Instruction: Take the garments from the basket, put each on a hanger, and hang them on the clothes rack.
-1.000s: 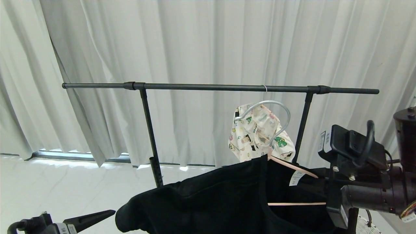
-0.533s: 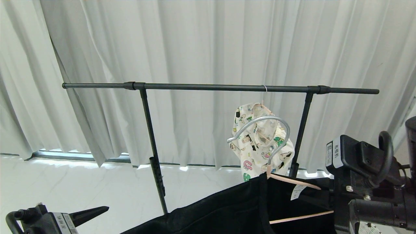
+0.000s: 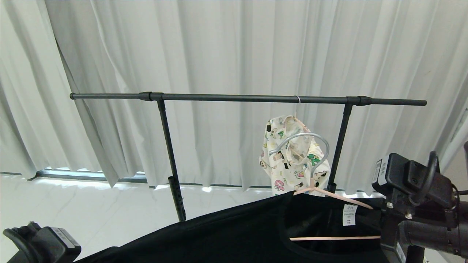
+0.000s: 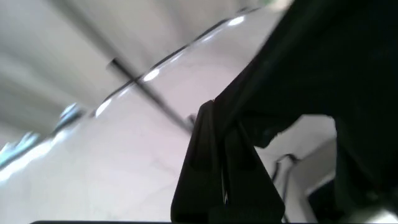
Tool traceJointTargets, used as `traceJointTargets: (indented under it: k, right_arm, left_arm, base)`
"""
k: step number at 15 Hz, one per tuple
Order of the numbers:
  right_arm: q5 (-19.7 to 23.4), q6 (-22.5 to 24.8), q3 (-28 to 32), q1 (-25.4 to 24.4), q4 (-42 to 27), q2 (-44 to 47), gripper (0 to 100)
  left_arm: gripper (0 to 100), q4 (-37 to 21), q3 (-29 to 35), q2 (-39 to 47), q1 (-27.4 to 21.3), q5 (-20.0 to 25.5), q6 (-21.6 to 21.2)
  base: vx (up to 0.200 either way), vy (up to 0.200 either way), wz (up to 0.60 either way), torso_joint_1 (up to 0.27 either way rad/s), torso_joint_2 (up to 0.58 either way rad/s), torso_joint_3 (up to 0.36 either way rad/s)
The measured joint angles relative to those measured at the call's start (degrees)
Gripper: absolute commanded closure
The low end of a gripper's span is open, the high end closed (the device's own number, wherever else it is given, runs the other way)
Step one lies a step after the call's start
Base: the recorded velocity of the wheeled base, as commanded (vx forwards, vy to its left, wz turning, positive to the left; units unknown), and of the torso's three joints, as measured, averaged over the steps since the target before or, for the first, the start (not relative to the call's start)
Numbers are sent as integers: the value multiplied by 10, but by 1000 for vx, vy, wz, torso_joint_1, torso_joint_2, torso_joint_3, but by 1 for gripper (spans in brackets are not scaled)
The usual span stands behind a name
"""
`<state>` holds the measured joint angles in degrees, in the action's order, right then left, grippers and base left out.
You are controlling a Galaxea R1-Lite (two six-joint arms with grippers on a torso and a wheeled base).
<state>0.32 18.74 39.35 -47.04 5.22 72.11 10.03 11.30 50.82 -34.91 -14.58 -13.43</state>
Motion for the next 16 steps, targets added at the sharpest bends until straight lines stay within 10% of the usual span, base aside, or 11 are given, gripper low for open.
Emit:
traceJointTargets:
  k: [4, 5, 16]
  right_arm:
    - [-1, -7, -5, 17, 2, -12, 100]
    - [-1, -8, -5, 17, 2, -13, 100]
    - [-104, -8, -9, 123, -23, -19, 100]
  left_arm:
    - [100, 0, -27, -36, 50, -9, -16]
    - [0, -1, -25, -42, 51, -10, -25]
    - [0, 1, 66, -44, 41, 12, -22]
  base:
    - [0, 0, 0, 0, 0, 0]
    - [0, 0, 0, 0, 0, 0]
    - [0, 0, 0, 0, 0, 0]
